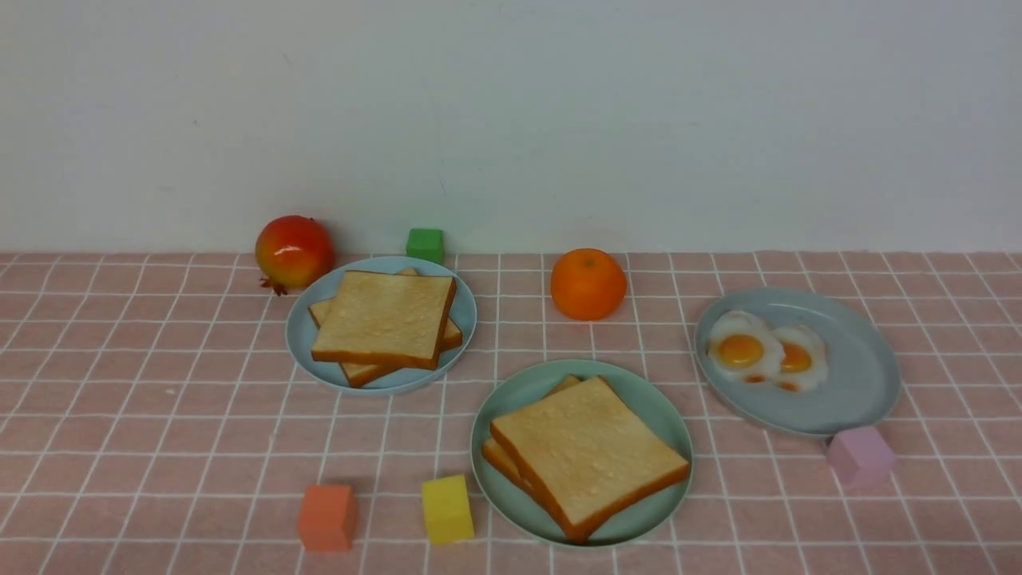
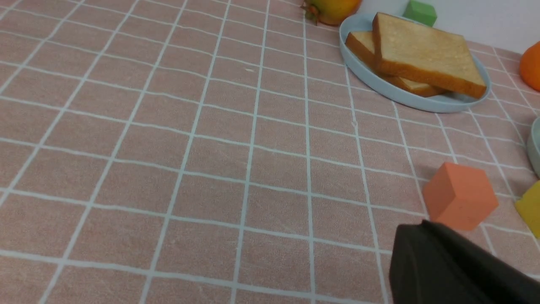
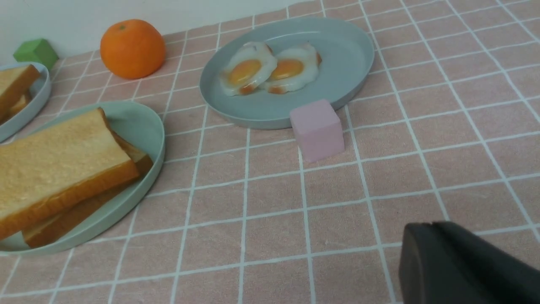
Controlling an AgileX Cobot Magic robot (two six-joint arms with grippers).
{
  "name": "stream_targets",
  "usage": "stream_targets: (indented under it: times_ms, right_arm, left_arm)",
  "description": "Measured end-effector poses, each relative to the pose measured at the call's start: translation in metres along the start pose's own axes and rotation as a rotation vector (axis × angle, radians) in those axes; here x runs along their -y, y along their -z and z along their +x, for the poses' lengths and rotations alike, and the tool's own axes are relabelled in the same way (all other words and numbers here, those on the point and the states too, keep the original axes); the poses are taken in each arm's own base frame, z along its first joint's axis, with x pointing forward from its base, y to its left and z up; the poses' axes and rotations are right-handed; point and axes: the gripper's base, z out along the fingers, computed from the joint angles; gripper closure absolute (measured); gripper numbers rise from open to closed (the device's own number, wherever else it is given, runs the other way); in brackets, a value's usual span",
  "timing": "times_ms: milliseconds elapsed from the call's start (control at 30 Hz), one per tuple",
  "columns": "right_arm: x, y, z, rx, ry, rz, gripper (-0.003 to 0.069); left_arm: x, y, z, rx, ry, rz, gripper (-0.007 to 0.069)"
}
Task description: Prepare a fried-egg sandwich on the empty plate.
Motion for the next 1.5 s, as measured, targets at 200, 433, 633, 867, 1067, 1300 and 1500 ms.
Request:
stream_targets:
  times_ms: [200,433,633,867,1067,1300,1500]
  right_arm:
    - [0.0000,0.0000,0.0000,0.000,0.000,0.000,0.0603]
    - [0.0000,0.0000,0.0000,0.000,0.000,0.000,0.0589]
    - [0.0000,0.0000,0.0000,0.000,0.000,0.000,0.0579]
    - [0.0000,0.0000,0.0000,0.000,0.000,0.000,0.0570]
    - [0.0000,0.0000,0.0000,0.000,0.000,0.000,0.0562]
    - [0.0000,0.0000,0.0000,0.000,0.000,0.000,0.0552]
    - [0.0000,0.0000,0.0000,0.000,0.000,0.000,0.0548]
  left_arm:
    - [0.0000,0.0000,0.0000,0.000,0.000,0.000,0.0612]
    - [0.0000,0.0000,0.0002,-0.002,0.000,-0.001,0.0612]
    - [0.0000,0.0000,0.0001,-0.002,0.000,0.000,0.0612]
    - [0.0000,0.0000,0.0002,-0.003,0.001,-0.001,0.0612]
    - [0.0000,0.0000,0.0002,-0.003,0.001,-0.001,0.0612]
    - [0.0000,0.0000,0.0002,-0.003,0.001,-0.001,0.0612]
    - [0.0000,0.0000,0.0002,-0.003,0.003,-0.001,0.0612]
